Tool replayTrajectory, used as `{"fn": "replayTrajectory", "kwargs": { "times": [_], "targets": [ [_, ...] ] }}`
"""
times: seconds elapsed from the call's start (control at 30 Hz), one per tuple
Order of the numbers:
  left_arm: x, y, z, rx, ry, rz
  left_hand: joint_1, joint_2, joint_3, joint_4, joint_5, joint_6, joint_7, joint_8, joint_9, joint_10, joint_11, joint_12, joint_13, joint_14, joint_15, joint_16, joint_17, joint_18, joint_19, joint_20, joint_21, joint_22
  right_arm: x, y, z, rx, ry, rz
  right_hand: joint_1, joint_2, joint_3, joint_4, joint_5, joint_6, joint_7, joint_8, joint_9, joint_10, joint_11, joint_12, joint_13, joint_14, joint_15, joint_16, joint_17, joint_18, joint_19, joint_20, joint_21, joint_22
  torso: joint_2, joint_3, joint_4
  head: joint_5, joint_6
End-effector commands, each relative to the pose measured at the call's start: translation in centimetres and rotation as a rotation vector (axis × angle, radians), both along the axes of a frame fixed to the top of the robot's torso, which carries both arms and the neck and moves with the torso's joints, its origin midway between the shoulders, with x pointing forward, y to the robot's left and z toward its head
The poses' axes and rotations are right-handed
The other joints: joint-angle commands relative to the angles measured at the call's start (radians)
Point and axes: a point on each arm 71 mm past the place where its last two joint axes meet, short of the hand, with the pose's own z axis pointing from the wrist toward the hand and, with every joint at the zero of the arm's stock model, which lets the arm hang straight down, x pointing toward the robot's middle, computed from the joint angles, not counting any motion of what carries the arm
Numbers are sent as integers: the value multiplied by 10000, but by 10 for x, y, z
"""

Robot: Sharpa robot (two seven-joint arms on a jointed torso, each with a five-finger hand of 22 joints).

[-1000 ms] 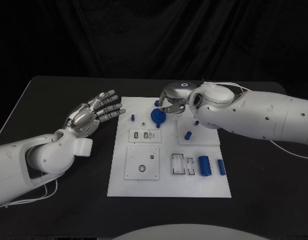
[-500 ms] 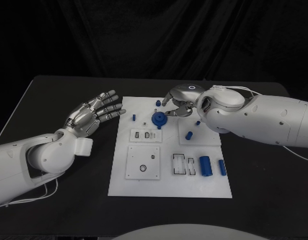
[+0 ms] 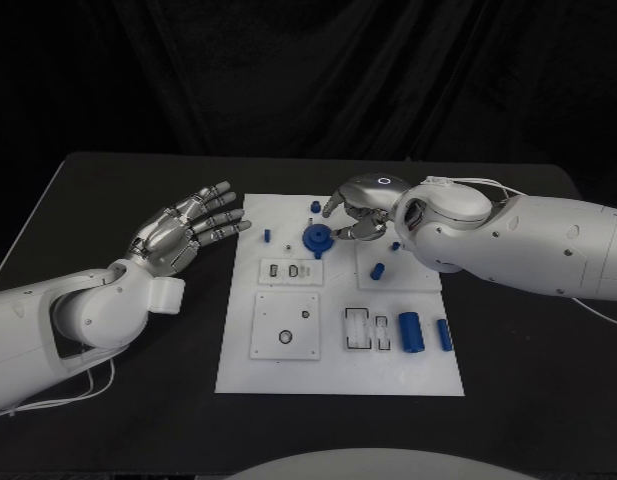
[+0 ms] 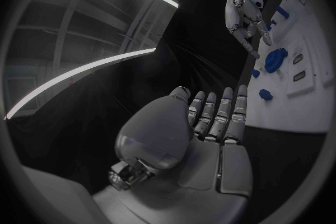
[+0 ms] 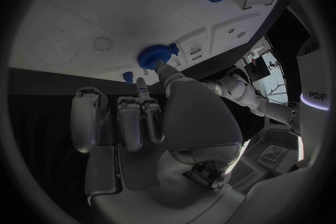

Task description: Assemble the parts on the task board

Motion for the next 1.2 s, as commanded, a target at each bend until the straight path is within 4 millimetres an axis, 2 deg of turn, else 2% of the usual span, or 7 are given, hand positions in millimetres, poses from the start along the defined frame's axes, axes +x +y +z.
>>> {"fn": "replayTrajectory", "kwargs": {
  "times": [0.03,0.3,0.87,1.03,1.2],
  "targets": [
    [-1,-1,0,-140,-31,-77,100,-34,86,-6,29,-10,92,-12,3,14,81,64,14,4,45,54,1,-53,-91,6,56,-14,-1,3,-3,-94,117,69,28,16,-64,3,-52,-12,9,19,-15,1079,40,28,2633,1032,65,26,2635,132,3,27,-48,2037,-6,-6,3,-25,3],
    [0,-3,0,-143,-18,-107,115,-45,192,-20,27,-6,98,-10,4,13,86,71,14,-4,47,73,1,-56,-95,5,63,-13,3,9,-8,-297,296,-10,-49,52,-120,81,-105,4,42,32,-40,1079,58,28,2633,1032,72,26,2635,139,-15,26,-80,2027,2,-7,30,-69,13],
    [1,-4,-1,-128,12,-146,128,-73,305,-40,21,-15,104,-13,3,12,92,78,14,-12,49,94,1,-61,-99,6,70,-12,5,21,-15,-544,552,28,-119,87,-190,157,-189,107,86,79,-56,1079,92,28,2633,1032,96,26,2635,148,-40,38,-123,2014,6,-6,26,-79,-15],
    [1,-4,-1,-110,29,-139,128,-73,305,-40,21,-15,104,-13,3,12,92,78,14,-12,49,94,1,-61,-99,6,70,-12,6,21,-17,-641,640,-23,-116,133,-225,183,-187,269,133,145,-60,1079,130,28,2633,1032,126,26,2635,152,-51,60,-147,2008,8,-4,25,-72,-18],
    [1,-4,-1,-101,41,-144,128,-73,305,-40,21,-15,104,-13,3,12,92,78,14,-12,49,94,1,-61,-99,6,70,-12,6,21,-19,-716,715,-45,-29,191,-245,162,67,687,183,308,-38,1079,181,28,2633,1032,176,26,2635,155,-57,105,-171,2005,5,-6,24,-76,-48]
  ]
}}
